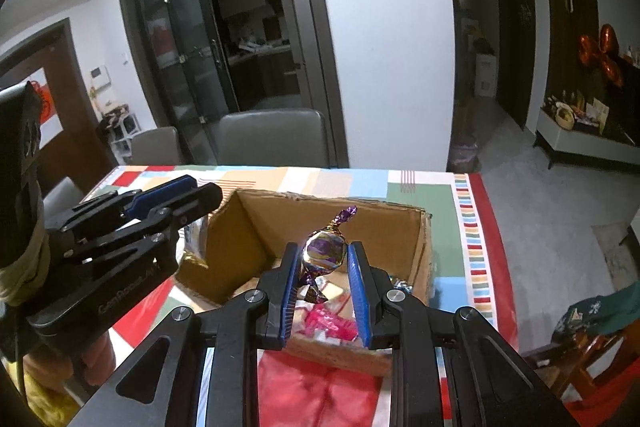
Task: Organize snacks
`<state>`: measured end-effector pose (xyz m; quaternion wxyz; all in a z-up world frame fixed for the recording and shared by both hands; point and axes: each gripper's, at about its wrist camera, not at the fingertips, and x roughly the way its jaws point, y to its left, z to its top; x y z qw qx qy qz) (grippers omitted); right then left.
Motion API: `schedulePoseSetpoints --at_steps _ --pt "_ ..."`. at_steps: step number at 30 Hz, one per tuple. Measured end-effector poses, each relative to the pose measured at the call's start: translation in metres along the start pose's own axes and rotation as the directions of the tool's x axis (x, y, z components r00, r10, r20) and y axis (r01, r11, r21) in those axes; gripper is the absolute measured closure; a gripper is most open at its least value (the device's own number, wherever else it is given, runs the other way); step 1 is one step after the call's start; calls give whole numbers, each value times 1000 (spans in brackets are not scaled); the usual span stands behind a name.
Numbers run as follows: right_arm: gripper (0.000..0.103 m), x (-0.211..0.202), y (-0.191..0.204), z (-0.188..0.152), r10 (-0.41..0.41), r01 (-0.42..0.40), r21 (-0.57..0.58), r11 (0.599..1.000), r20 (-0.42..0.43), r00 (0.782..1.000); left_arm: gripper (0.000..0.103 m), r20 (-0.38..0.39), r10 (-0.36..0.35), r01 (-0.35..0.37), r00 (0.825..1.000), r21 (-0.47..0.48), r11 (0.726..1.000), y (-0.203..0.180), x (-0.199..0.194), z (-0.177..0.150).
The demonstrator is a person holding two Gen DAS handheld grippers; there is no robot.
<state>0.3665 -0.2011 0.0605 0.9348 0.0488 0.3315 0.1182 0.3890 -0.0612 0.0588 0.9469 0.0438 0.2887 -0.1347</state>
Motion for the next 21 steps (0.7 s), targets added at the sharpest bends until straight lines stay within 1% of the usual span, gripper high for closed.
schedulePoseSetpoints --at_steps 1,2,3,4,5,6,7,9,12,14,16,17,19,21 --pt "77 2 0 2 -5 6 7 1000 -13 1000 59 -13 7 -7 1000 2 1000 0 3 2" --pt "70 3 0 1 -10 10 14 1000 -23 1000 53 -17 32 -32 999 0 1000 0 3 2" --pt "55 3 -3 3 -17 18 25 1000 -29 999 48 -12 61 -61 998 0 998 0 1 2" --pt "50 2 -3 3 -32 33 30 999 -27 999 45 -9 73 -73 997 1 997 -1 0 1" --pt "49 0 -4 2 -47 47 29 998 -19 999 43 -8 86 -86 996 3 996 -1 -2 -1" --pt "49 -1 -4 2 -54 55 25 998 -15 998 36 -11 95 -95 995 1 995 1 -3 -2" --pt "49 -2 -3 0 -65 65 19 998 -15 998 33 -15 107 -107 994 -3 994 2 -5 -5" --pt "45 -4 -5 -2 -68 69 24 997 -25 997 31 -21 115 -115 993 -7 993 3 -10 -9" --pt "43 -10 -4 -7 -70 70 27 997 -28 997 19 -15 144 -144 990 -10 990 2 -22 -15" --pt "38 -17 -3 -11 -75 75 27 997 -23 997 17 2 157 -157 988 -9 987 1 -35 -20" --pt "36 -25 -2 -14 -78 79 29 997 -10 997 12 16 169 -169 985 -8 986 1 -45 -23" --pt "34 -31 -1 -16 -82 82 28 996 -1 997 11 27 177 -177 984 -11 984 1 -52 -25" --pt "31 -41 0 -21 -90 89 28 996 16 996 6 47 179 -178 983 -17 984 -1 -68 -30" --pt "26 -53 2 -25 -94 94 21 995 38 995 1 61 175 -174 983 -26 984 -2 -82 -35"
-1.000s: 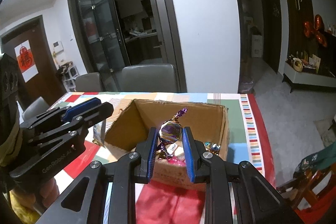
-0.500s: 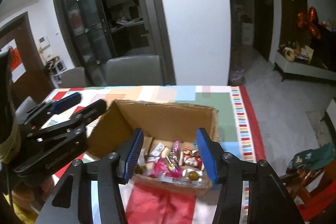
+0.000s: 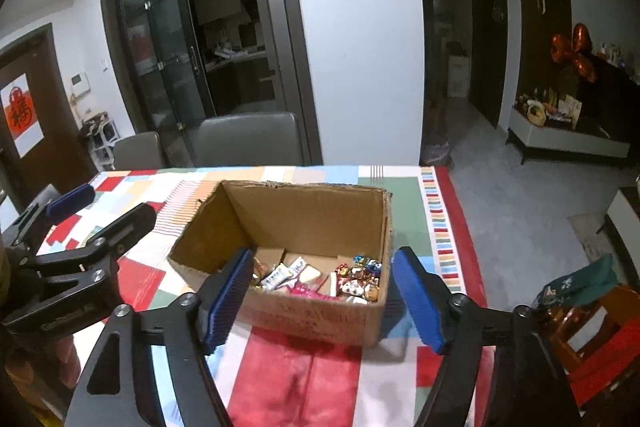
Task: Organize snacks
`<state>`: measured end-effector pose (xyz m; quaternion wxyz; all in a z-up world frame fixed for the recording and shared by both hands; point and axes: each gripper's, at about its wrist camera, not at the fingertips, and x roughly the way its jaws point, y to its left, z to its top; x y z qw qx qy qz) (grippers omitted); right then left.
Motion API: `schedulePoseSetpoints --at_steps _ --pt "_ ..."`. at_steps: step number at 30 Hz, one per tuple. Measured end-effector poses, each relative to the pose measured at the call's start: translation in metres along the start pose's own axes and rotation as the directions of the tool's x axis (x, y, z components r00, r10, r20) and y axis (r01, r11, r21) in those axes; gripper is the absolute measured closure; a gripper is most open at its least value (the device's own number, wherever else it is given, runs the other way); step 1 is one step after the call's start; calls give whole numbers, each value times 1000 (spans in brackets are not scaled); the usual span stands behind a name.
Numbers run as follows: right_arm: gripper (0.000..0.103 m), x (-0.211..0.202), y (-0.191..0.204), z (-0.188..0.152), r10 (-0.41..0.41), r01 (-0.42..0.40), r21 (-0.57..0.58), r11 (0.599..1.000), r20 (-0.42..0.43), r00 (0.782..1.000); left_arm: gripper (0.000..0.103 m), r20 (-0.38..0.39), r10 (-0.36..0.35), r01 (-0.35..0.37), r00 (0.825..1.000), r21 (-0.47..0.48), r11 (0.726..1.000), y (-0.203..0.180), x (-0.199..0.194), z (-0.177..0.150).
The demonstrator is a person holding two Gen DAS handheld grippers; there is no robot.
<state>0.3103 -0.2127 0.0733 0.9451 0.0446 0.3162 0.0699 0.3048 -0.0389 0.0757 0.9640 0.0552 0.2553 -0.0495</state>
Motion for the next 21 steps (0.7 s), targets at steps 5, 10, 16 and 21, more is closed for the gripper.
schedulePoseSetpoints --at_steps 5,10,16,21 --pt "19 -37 6 -18 1 -1 -12 1000 55 998 0 42 -3 4 999 -7 1000 0 -39 -13" --pt "14 -76 10 -39 -6 7 -14 1000 108 994 0 75 25 -25 997 -10 1000 -1 -75 -33" --pt "12 -108 12 -66 -17 19 -11 1000 143 990 0 119 40 -42 992 10 999 -5 -115 -68" --pt "12 -125 16 -93 -15 20 -34 999 148 989 0 141 36 -39 989 16 999 -9 -138 -94"
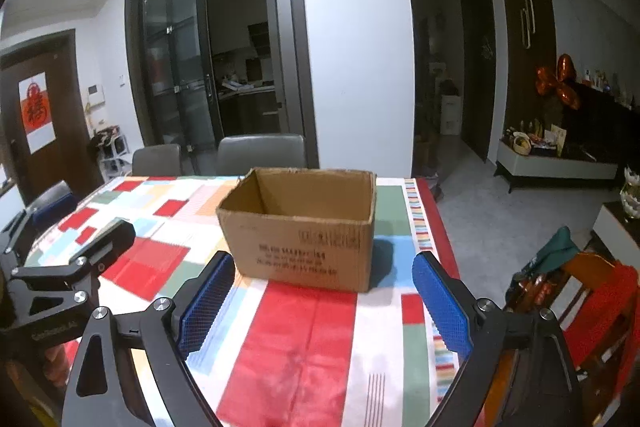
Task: Organize snacks
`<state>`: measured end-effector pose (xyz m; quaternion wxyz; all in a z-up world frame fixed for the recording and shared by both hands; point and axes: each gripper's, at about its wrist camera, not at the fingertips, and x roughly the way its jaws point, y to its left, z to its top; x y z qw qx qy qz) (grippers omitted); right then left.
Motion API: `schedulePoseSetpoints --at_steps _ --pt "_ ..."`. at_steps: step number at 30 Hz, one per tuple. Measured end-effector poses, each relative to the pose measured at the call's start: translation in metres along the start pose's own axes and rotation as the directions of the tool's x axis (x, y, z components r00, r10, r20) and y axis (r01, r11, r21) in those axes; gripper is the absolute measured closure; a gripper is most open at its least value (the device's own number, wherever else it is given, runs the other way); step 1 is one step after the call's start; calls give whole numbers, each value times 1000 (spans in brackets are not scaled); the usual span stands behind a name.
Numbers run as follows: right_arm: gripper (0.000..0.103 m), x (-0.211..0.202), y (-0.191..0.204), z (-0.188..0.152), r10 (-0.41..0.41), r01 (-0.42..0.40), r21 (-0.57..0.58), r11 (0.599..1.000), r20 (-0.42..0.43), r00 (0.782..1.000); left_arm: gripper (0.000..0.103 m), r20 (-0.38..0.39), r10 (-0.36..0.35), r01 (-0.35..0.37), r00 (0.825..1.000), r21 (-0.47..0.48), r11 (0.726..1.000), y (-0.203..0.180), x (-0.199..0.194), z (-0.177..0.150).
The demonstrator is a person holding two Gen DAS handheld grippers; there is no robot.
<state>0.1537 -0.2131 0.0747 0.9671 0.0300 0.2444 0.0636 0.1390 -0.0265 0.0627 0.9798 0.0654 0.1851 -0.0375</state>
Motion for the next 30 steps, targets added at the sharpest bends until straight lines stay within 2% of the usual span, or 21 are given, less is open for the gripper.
schedulePoseSetpoints --at_steps 12,21,30 --pt "12 -31 8 -43 11 -11 7 1000 -8 1000 0 -14 -21 20 1000 -75 997 6 -35 -32" --pt "12 -44 8 -63 18 -17 30 999 -17 1000 0 -17 5 -6 1000 -67 998 -1 -53 -47" --pt "12 -54 5 -68 19 -19 37 999 -1 1000 0 -8 16 -16 1000 -52 999 -7 -62 -50"
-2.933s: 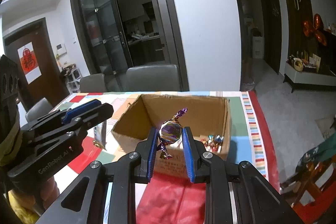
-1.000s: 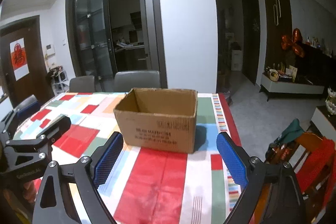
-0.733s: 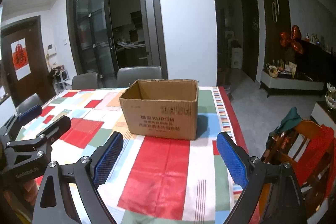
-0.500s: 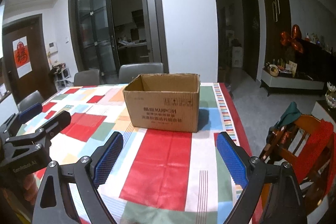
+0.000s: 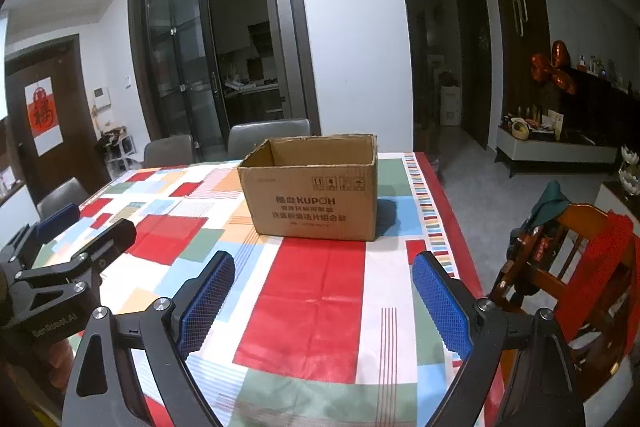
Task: Organize snacks
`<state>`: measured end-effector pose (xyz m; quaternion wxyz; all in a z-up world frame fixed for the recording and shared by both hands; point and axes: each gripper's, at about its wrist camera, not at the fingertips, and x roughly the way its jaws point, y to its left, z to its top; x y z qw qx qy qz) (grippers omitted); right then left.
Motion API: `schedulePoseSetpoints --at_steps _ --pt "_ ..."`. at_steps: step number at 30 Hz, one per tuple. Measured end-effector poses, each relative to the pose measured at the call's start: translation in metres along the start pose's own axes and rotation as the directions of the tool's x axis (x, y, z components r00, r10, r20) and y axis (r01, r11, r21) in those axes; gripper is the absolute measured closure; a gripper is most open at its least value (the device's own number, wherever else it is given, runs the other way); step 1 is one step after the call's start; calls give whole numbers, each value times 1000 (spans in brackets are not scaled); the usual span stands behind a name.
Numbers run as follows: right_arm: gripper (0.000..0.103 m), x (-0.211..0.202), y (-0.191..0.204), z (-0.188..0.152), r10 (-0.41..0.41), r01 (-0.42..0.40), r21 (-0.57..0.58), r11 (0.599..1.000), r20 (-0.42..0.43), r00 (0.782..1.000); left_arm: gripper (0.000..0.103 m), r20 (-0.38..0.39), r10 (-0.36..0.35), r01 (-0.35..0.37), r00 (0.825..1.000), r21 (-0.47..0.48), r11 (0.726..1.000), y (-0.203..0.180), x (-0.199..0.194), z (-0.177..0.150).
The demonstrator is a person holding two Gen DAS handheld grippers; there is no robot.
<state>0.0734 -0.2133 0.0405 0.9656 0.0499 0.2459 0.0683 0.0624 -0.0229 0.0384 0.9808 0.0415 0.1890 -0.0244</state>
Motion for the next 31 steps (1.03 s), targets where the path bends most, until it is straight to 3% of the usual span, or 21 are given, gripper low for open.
schedulePoseSetpoints --at_steps 31 --pt "12 -10 4 -11 1 -1 0 1000 1 1000 0 10 -12 12 1000 -11 1000 2 -16 -8"
